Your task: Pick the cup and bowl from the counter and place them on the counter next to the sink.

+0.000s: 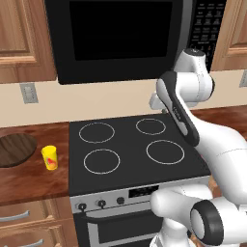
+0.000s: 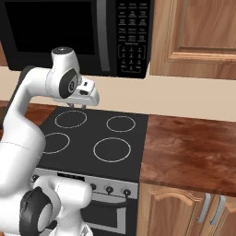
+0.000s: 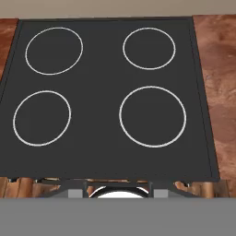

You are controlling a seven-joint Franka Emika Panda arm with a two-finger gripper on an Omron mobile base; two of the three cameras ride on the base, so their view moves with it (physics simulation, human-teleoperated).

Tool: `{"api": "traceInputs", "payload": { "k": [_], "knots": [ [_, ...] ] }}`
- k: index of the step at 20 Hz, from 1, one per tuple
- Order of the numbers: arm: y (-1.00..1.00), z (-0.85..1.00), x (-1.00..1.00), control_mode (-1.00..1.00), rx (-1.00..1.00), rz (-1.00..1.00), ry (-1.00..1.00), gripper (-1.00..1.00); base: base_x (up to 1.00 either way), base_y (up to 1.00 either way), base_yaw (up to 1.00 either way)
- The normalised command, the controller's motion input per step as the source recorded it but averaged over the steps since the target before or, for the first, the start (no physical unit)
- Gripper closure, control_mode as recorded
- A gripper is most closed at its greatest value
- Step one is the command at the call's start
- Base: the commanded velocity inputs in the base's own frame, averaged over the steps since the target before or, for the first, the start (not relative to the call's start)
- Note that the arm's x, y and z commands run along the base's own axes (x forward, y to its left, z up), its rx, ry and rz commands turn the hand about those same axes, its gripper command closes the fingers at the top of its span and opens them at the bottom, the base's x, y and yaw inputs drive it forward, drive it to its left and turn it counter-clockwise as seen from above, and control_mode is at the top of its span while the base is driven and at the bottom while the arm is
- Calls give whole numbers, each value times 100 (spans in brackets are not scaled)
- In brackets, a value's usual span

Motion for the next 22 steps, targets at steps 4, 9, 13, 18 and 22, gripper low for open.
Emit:
{"api": "traceInputs", "payload": {
  "k": [4, 9, 13, 18, 22],
  "knots": [
    [3, 0, 0, -100, 0, 0, -2, -100, 0, 0, 0],
    [19, -1, -1, -100, 0, 0, -1, -100, 0, 0, 0],
    [22, -6, 0, -100, 0, 0, 0, -100, 0, 0, 0],
    [29, -16, -1, -100, 0, 0, 0, -100, 0, 0, 0],
    [42, -20, -4, -100, 0, 0, 0, -100, 0, 0, 0]
  ]
}}
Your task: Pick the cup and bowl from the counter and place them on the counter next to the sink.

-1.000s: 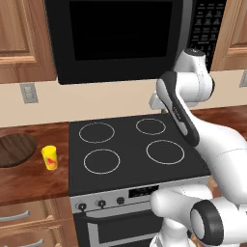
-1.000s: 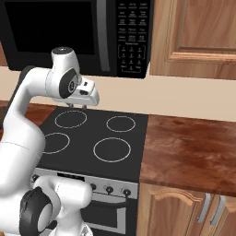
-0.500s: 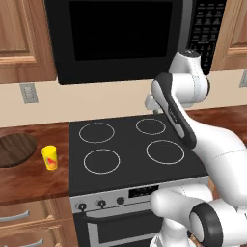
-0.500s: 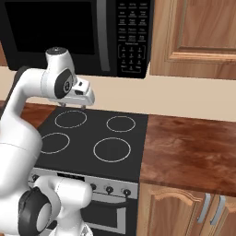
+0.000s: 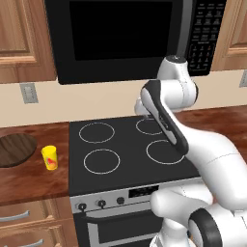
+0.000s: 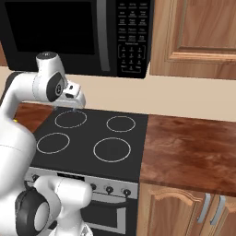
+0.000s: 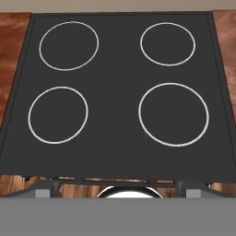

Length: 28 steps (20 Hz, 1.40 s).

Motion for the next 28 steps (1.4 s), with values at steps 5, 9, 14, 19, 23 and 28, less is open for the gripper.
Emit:
{"api": "traceInputs", "payload": {
  "k": [5, 9, 14, 19, 23, 28],
  "knots": [
    [50, -5, -8, -100, 0, 0, 1, -100, 0, 0, 0],
    [66, 0, -8, -100, 0, 0, 6, -100, 0, 0, 0],
    [61, 0, -2, -100, 0, 0, 8, -100, 0, 0, 0],
    [45, 0, 0, -100, 2, 0, 7, -100, 0, 0, 0],
    [36, 0, 0, -100, 7, 0, 0, -100, 0, 0, 0],
    [24, -4, 0, -100, 7, 0, 0, -100, 0, 0, 0]
  ]
}}
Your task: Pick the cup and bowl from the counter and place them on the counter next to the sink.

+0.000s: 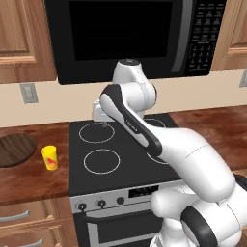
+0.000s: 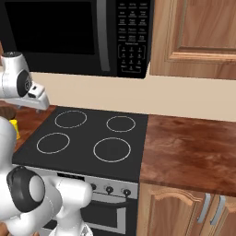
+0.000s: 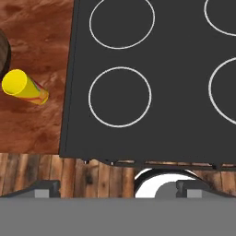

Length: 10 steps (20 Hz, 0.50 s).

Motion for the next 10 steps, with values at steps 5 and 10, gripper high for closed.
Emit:
{"api": "traceInputs", "payload": {
  "k": [5, 10],
  "knots": [
    [26, -23, 0, -100, 4, 0, -3, -100, 0, 0, 0],
    [26, -6, 0, -100, 2, 0, -1, -100, 0, 0, 0]
  ]
}}
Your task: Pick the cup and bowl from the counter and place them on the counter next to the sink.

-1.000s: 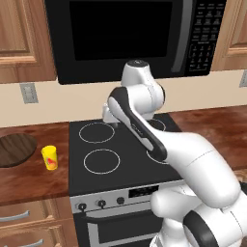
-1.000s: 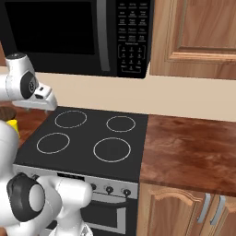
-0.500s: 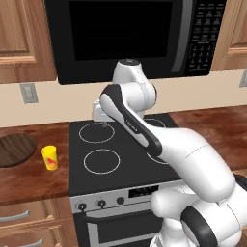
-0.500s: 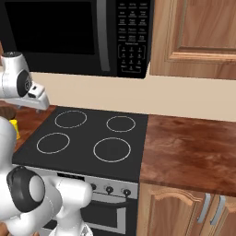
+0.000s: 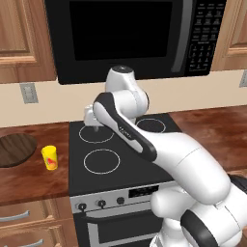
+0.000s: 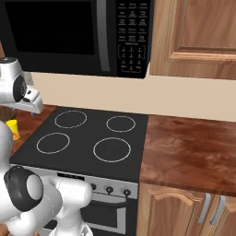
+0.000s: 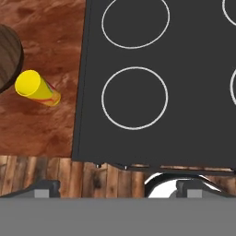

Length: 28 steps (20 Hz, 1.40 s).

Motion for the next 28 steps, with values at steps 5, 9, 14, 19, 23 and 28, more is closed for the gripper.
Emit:
{"api": "traceInputs", "payload": {
  "k": [5, 9, 14, 19, 23, 28],
  "knots": [
    [27, -2, 0, -100, 0, 0, 0, -100, 0, 0, 0],
    [32, -5, 0, -100, 0, 0, -1, -100, 0, 0, 0],
    [31, 0, 2, -100, 0, 0, -1, -100, 0, 0, 0],
    [23, -10, 16, -100, 0, 0, -2, -100, 0, 0, 0],
    [21, -16, 21, -100, 0, 0, -3, -100, 0, 0, 0],
    [28, -24, 39, -100, 0, 0, -2, -100, 0, 0, 0]
  ]
}}
